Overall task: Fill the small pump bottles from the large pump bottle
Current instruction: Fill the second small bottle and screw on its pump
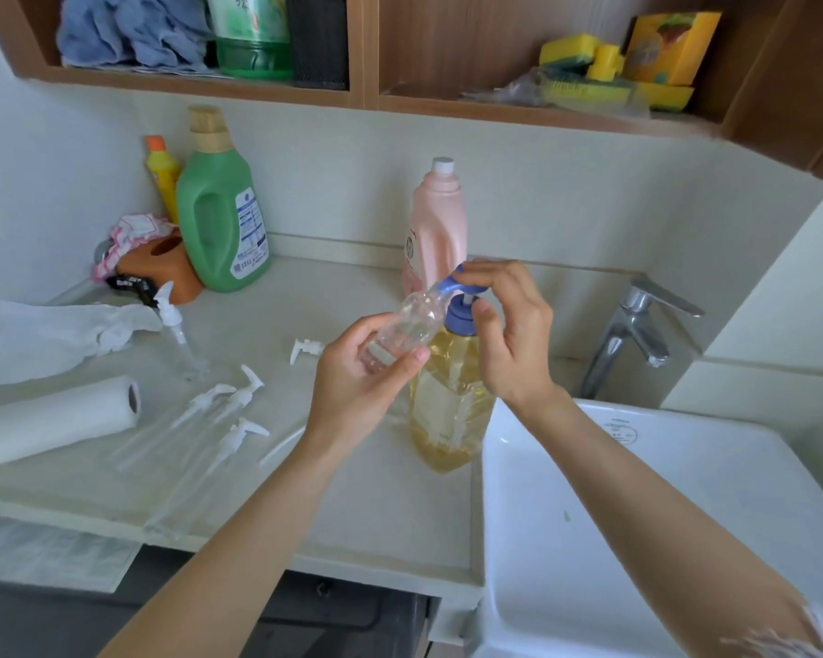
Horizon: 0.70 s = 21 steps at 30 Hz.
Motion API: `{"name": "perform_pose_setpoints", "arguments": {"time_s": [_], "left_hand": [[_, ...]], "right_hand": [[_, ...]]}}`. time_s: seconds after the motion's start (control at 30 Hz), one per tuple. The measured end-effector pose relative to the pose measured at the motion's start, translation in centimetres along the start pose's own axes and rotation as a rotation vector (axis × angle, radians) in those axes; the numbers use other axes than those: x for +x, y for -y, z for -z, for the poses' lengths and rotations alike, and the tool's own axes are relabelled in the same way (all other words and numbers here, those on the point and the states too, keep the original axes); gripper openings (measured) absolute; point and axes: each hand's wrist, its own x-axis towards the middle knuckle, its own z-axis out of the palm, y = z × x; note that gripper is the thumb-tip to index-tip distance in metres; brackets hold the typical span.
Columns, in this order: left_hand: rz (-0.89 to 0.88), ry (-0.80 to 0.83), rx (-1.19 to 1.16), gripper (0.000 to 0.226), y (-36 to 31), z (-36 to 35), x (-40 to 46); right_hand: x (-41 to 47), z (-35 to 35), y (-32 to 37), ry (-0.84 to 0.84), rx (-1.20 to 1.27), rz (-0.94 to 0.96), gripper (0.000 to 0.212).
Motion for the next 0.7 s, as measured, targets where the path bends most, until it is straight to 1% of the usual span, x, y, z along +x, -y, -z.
{"name": "perform_pose_setpoints", "arguments": {"time_s": [0.1,0.27,0.4,0.6,0.7], "left_hand": [[0.007,-0.023,0.028,0.034,0.5,0.2,0.0],[0.029,-0.035,0.042,0.035,1.3,0.3,0.0],[0.012,-0.025,0.047,0.032,0.3,0.2,0.1],[-0.031,-0.022,0.042,0.038,-0.6,0.2,-0.2],[-0.067,-0.043,0.072,0.039,-0.6,0.2,-0.5]], "right_hand": [[-0.7,-0.6,-0.3,-0.014,0.001,-0.017,0.032],[-1.1,-0.4,-0.4,0.025,-0.028,-0.025,0.035],[0.3,0.2,0.1,0.047,-0.033,-0.005,0.034],[2.2,1.4,0.2,0.126,-0.005,0.011,0.036],[1.9,1.2,-0.1,0.130,0.014,0.003,0.037]]}}
